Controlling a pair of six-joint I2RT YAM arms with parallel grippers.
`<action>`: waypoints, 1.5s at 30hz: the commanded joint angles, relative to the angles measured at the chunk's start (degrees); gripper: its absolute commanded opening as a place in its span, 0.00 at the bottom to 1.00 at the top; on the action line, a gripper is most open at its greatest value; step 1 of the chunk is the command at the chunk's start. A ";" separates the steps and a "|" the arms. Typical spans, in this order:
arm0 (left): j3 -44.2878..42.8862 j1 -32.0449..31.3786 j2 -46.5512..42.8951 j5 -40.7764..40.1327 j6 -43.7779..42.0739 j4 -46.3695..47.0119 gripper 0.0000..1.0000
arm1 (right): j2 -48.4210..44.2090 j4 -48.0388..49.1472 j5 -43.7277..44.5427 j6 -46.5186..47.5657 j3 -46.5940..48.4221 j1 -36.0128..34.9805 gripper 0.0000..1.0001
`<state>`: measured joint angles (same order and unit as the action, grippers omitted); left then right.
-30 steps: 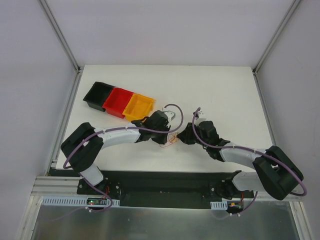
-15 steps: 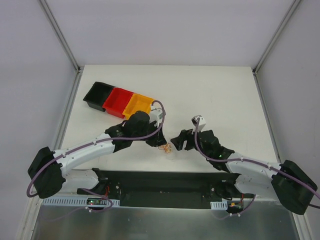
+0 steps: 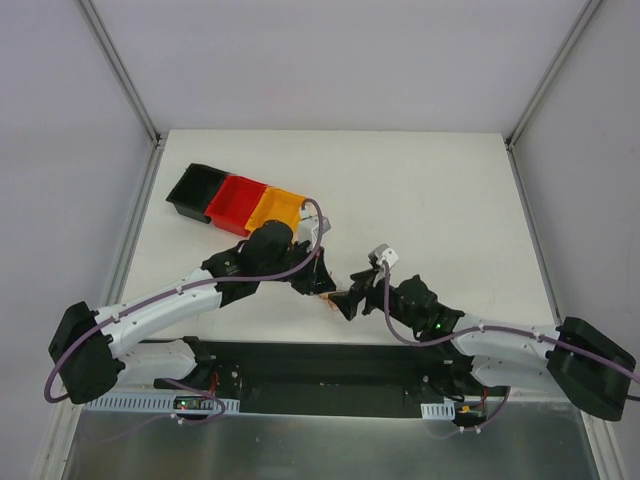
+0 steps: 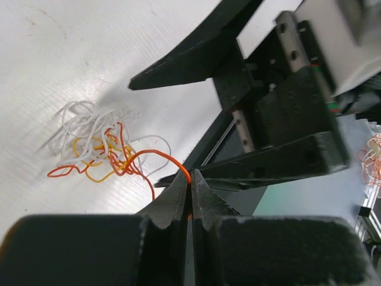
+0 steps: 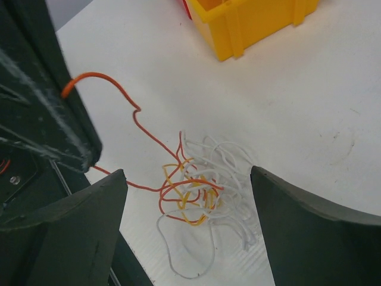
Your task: Untangle the cables
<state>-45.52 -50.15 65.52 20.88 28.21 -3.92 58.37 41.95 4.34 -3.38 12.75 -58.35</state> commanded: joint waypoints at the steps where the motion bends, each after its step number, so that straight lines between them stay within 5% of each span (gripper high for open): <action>1: -3.09 0.32 -3.28 3.99 1.94 0.67 0.00 | 5.60 4.72 -0.11 -0.75 4.46 -0.19 0.87; 8: -4.23 0.40 -7.68 8.90 4.57 3.74 0.00 | 15.36 4.80 2.51 -6.19 9.12 -0.19 0.79; 14: -9.92 0.40 -13.21 10.50 3.71 5.69 0.00 | 22.66 -6.41 11.55 -13.05 15.10 1.65 0.56; 22: -41.19 0.40 -13.49 -12.51 -9.73 -18.38 0.00 | 19.59 -19.44 26.59 -23.51 14.93 6.83 0.51; 30: -65.39 0.32 -6.63 -20.62 -17.13 -27.89 0.00 | 19.15 -22.00 27.21 -32.31 13.44 13.26 0.50; 34: -61.91 0.40 -6.54 -20.27 -16.34 -29.39 0.00 | 17.75 -22.09 26.87 -29.86 13.96 13.35 0.53; 40: -44.16 0.40 -11.63 -27.11 -14.76 -29.30 0.00 | 10.46 -10.60 21.95 -7.45 11.25 5.54 0.69; 45: -29.22 0.40 -16.02 -31.16 -10.47 -29.04 0.00 | 8.78 -4.95 18.08 -8.93 7.02 5.17 0.71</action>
<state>-82.15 -50.15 54.65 -4.78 14.26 -32.73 68.25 30.65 24.53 -16.14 22.24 -53.36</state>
